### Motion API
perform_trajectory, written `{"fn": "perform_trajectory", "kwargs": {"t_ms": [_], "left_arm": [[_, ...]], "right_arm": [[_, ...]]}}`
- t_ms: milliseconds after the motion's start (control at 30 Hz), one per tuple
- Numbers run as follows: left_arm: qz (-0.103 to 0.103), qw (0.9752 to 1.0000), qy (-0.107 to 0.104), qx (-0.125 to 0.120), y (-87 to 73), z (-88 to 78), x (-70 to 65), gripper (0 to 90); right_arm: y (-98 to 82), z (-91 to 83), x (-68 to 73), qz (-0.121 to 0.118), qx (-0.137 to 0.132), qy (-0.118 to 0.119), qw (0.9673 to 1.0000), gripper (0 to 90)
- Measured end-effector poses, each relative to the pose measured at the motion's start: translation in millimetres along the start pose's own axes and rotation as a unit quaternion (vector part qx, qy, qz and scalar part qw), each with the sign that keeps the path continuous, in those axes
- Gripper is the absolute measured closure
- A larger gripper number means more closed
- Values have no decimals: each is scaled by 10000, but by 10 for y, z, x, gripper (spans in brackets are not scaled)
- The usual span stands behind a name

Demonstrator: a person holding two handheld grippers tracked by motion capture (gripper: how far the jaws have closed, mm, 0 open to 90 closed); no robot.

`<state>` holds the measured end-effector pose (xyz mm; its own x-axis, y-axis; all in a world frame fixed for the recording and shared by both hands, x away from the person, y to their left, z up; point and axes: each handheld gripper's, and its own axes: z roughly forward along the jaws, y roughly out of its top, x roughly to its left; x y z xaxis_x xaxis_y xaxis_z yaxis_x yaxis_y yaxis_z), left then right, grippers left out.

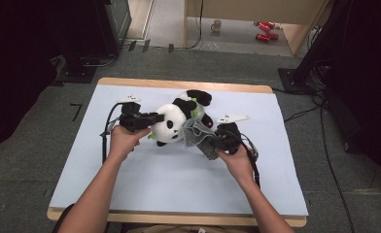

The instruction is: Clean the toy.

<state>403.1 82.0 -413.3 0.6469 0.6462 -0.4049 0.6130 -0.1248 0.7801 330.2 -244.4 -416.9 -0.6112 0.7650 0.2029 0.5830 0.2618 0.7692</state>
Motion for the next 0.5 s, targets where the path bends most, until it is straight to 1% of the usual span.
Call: {"fn": "perform_trajectory", "kwargs": {"t_ms": [67,133,167,200,233,267,300,333,367,400,433,467,500], "left_arm": [[-126,9999,6,-4,-5,-87,90,704],[-206,9998,-7,9,-11,-150,158,704],[-224,9997,52,15,-17,-200,205,703],[-227,9997,63,23,-21,-220,227,703],[-221,9997,115,46,-30,-243,263,699],[-221,9997,115,46,-30,-243,263,697],[-174,9996,178,90,-47,-248,305,691],[-174,9996,178,90,-47,-248,305,685],[-103,9995,274,117,-71,-236,355,672],[-103,9995,274,117,-71,-236,355,657],[-11,9989,467,107,-86,-233,393,638],[-11,9989,467,107,-86,-233,393,620],[3,9987,516,46,-97,-228,432,620]], "right_arm": [[7,-56,-83,52,-65,-100,9999,772],[8,-101,-150,83,-95,-193,9997,772],[4,-123,-190,79,-102,-237,9996,772],[-8,-157,-250,128,-88,-305,9994,772],[-27,-186,-330,205,-57,-413,9989,772],[-27,-186,-330,205,-57,-413,9989,772],[-57,-201,-417,285,-43,-484,9984,772],[-72,-205,-450,343,-9,-530,9980,772],[-100,-204,-510,392,49,-587,9975,772],[-100,-204,-510,392,49,-587,9975,772],[-147,-200,-599,525,160,-621,9966,762],[-147,-200,-599,525,160,-621,9966,762],[-165,-193,-633,555,183,-597,9965,756]]}}
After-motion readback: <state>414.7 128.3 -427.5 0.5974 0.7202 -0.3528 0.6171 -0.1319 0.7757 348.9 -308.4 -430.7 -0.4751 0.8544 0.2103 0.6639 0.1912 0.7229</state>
